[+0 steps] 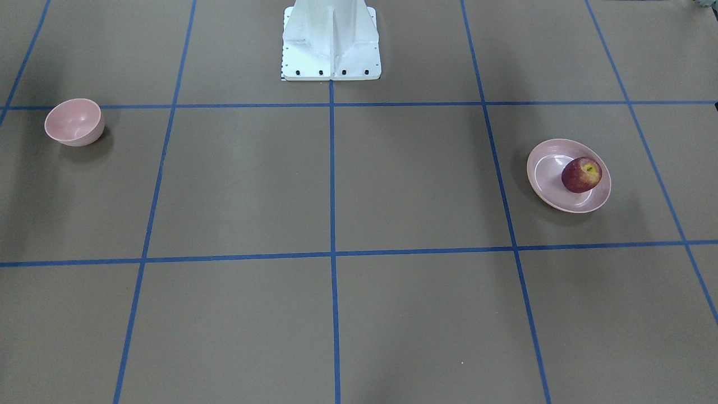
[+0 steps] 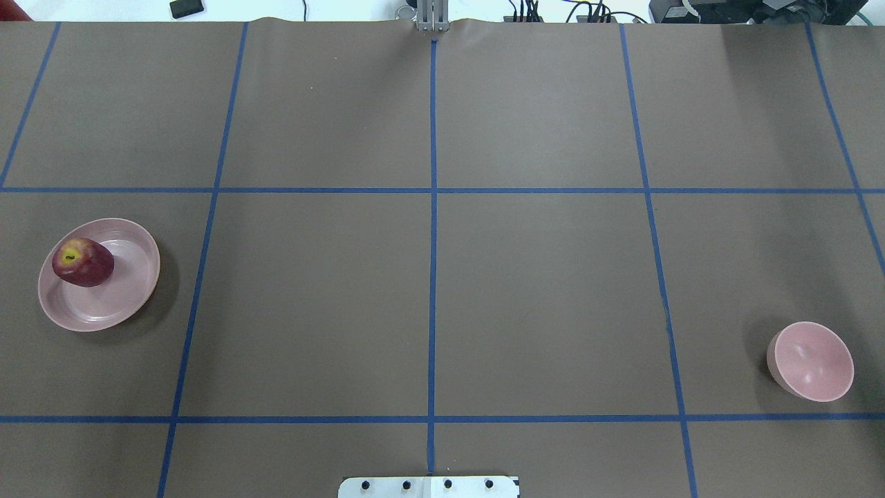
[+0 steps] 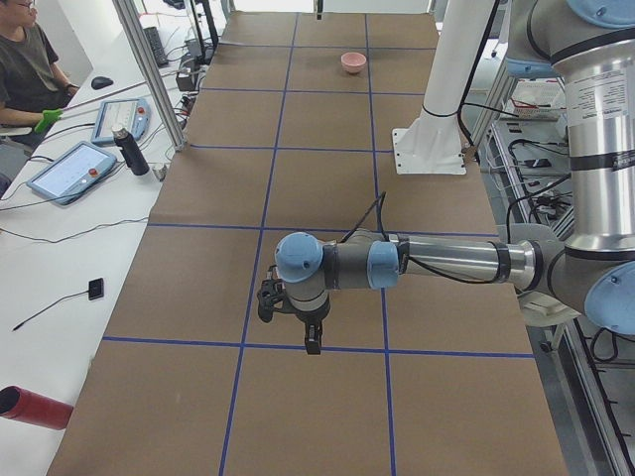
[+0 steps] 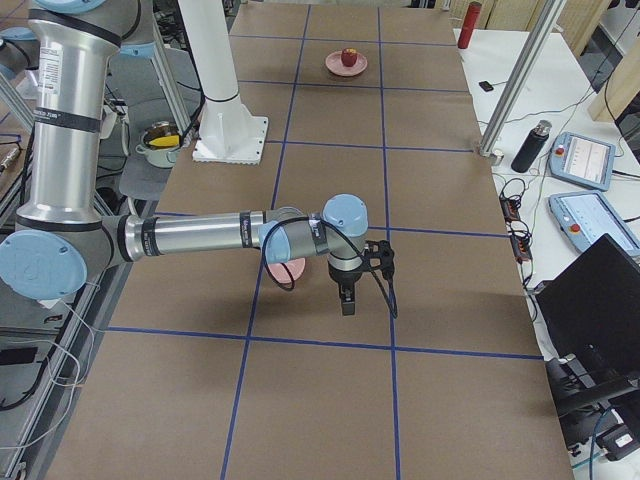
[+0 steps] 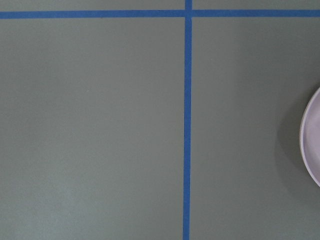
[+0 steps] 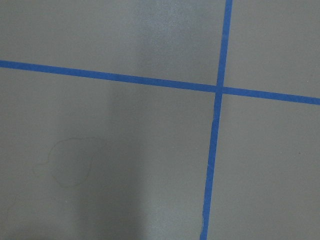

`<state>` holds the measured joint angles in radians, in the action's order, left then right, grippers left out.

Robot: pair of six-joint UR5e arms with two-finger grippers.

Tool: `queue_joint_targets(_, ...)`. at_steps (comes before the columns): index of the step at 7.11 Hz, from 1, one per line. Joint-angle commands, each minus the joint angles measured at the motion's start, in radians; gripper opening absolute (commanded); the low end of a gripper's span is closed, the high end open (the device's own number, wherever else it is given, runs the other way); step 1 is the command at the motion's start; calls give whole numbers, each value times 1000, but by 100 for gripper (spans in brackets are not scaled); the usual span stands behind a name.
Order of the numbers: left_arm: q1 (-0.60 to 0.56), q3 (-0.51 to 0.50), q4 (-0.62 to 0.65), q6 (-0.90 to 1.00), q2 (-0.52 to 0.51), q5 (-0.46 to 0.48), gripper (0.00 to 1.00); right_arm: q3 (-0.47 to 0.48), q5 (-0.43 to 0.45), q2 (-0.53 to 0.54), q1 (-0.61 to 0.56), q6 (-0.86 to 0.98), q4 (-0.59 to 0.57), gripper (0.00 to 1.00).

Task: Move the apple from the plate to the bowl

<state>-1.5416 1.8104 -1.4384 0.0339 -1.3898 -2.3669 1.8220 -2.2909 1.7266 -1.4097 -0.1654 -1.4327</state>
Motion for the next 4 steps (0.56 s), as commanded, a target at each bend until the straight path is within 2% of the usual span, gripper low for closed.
queue_joint_targets(1, 0, 41, -28, 3, 3, -8, 98, -4, 1, 1, 0, -2, 0, 100)
queue_joint_targets(4, 1, 26, -28, -6, -6, -9, 98, -15, -16, -1, 3, 3, 2, 100)
